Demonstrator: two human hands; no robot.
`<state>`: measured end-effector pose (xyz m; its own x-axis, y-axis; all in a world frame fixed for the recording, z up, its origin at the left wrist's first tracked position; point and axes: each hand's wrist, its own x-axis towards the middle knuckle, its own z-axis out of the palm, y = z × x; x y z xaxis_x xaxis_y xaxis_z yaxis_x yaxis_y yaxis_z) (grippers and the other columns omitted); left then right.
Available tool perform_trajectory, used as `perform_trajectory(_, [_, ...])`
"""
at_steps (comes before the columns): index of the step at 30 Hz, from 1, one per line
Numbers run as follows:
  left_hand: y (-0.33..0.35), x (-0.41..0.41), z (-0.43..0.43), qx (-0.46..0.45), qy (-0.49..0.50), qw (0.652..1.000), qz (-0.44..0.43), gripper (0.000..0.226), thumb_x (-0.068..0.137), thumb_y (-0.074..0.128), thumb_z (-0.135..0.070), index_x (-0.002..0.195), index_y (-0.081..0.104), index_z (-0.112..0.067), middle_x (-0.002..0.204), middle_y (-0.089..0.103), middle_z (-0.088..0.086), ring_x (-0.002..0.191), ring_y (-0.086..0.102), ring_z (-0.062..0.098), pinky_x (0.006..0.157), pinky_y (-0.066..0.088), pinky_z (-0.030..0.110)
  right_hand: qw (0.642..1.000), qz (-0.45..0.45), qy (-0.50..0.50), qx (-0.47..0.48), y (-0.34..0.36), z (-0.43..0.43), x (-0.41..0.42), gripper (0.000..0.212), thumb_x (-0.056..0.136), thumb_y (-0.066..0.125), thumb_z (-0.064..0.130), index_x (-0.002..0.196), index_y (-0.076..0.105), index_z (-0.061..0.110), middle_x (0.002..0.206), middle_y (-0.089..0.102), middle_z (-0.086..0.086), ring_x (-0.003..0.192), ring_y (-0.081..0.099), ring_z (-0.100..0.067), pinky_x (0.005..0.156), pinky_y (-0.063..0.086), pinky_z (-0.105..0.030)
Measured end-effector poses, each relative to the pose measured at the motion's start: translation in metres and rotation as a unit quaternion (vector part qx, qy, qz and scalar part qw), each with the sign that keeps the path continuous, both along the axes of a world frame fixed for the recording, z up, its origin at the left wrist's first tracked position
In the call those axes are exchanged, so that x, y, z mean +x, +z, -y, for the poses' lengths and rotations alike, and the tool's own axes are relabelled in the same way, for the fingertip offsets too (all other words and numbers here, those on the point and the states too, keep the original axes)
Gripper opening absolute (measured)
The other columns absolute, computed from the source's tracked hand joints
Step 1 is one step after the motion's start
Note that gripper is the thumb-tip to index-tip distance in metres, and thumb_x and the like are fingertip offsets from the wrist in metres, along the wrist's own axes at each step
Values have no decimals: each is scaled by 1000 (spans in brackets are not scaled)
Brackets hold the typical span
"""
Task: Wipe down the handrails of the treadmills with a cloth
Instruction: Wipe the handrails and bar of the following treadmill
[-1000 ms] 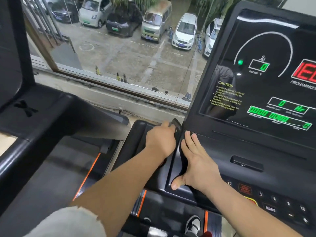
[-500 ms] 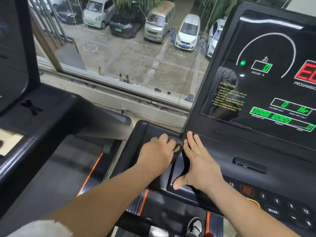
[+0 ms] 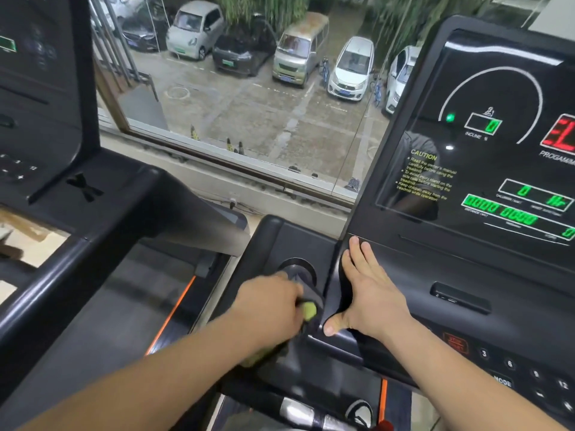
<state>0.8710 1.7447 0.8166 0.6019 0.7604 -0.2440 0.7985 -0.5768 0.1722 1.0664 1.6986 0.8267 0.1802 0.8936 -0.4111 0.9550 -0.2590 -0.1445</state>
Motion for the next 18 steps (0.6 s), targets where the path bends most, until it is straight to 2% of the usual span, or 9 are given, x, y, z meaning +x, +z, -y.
perform_trajectory(4, [2, 15, -51, 114, 58, 988, 92, 26, 96, 48, -42, 114, 62, -28, 114, 53, 2, 91, 63, 30, 63, 37, 33, 1000, -6, -3, 0, 0, -1, 0, 157, 51, 89, 70, 162, -12, 24, 155, -45, 16, 144, -40, -6, 129, 7, -37])
perform_trajectory(6, [-19, 32, -66, 113, 65, 984, 123, 31, 95, 50, -39, 121, 64, -29, 118, 53, 4, 92, 60, 30, 60, 37, 32, 1000, -7, -3, 2, -1, -2, 1, 158, 50, 89, 70, 162, -12, 24, 155, -45, 16, 144, -40, -6, 129, 7, -38])
perform_trajectory(9, [-59, 62, -66, 112, 77, 988, 70, 36, 101, 44, -40, 135, 53, -31, 142, 42, 6, 106, 51, 31, 62, 46, 33, 1000, -7, 3, 8, -5, -1, 3, 158, 50, 89, 71, 163, -11, 23, 156, -44, 14, 146, -39, -8, 129, 7, -39])
perform_trajectory(11, [-66, 78, -64, 118, 91, 987, 66, 36, 104, 41, -39, 138, 49, -31, 147, 36, 6, 110, 48, 31, 62, 48, 34, 1000, -8, 4, 17, -7, -2, 4, 159, 49, 89, 71, 163, -11, 23, 156, -43, 14, 147, -38, -8, 129, 8, -40])
perform_trajectory(14, [-59, 81, -49, 75, 81, 990, 86, 32, 104, 42, -34, 134, 52, -27, 142, 37, 6, 105, 50, 31, 64, 42, 34, 1000, -11, 2, 7, -7, -2, 5, 160, 48, 89, 72, 162, -12, 23, 156, -43, 14, 147, -38, -8, 129, 6, -40])
perform_trajectory(18, [-42, 43, -7, 32, 27, 993, 108, 25, 99, 49, -33, 115, 63, -20, 122, 52, 6, 90, 60, 32, 63, 40, 34, 1000, -9, -5, 5, -7, -4, 4, 160, 48, 88, 74, 162, -12, 23, 156, -44, 14, 145, -39, -7, 129, 5, -38])
